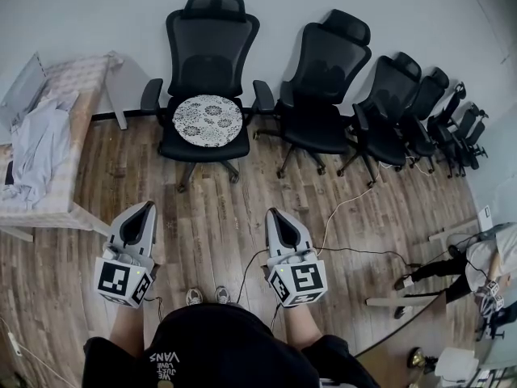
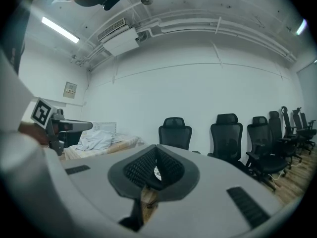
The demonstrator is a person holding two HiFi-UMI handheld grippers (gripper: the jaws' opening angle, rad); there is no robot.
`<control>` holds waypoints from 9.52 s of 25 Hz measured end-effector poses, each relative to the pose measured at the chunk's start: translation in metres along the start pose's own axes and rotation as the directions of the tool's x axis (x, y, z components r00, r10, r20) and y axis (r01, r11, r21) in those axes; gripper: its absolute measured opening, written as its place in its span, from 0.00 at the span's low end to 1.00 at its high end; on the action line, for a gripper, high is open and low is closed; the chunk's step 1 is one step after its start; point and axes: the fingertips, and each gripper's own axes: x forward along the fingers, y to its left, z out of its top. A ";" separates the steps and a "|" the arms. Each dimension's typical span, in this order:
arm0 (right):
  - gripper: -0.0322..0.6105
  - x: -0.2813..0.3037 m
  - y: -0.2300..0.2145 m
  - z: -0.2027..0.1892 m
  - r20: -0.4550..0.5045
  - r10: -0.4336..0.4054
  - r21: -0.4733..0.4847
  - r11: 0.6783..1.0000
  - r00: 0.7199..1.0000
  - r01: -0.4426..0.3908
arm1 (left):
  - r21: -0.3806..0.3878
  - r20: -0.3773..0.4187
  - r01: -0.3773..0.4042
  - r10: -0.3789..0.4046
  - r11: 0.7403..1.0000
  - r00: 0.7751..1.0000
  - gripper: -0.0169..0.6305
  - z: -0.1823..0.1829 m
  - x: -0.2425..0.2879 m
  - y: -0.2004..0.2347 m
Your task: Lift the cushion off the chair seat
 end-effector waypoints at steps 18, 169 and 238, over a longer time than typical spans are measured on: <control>0.08 0.037 -0.006 -0.004 -0.015 -0.052 0.015 0.999 0.999 0.053 | -0.025 -0.012 0.037 -0.038 0.999 0.999 0.05 -0.013 0.034 0.035; 0.08 0.683 -0.266 -0.013 -0.135 0.025 0.036 0.999 0.991 -0.020 | -0.071 -0.145 -0.086 0.075 0.994 0.987 0.05 -0.069 0.608 0.377; 0.08 0.730 -0.276 -0.335 -0.526 0.018 0.082 0.996 0.850 0.030 | -0.269 -0.504 -0.166 0.008 0.949 0.864 0.05 -0.387 0.638 0.371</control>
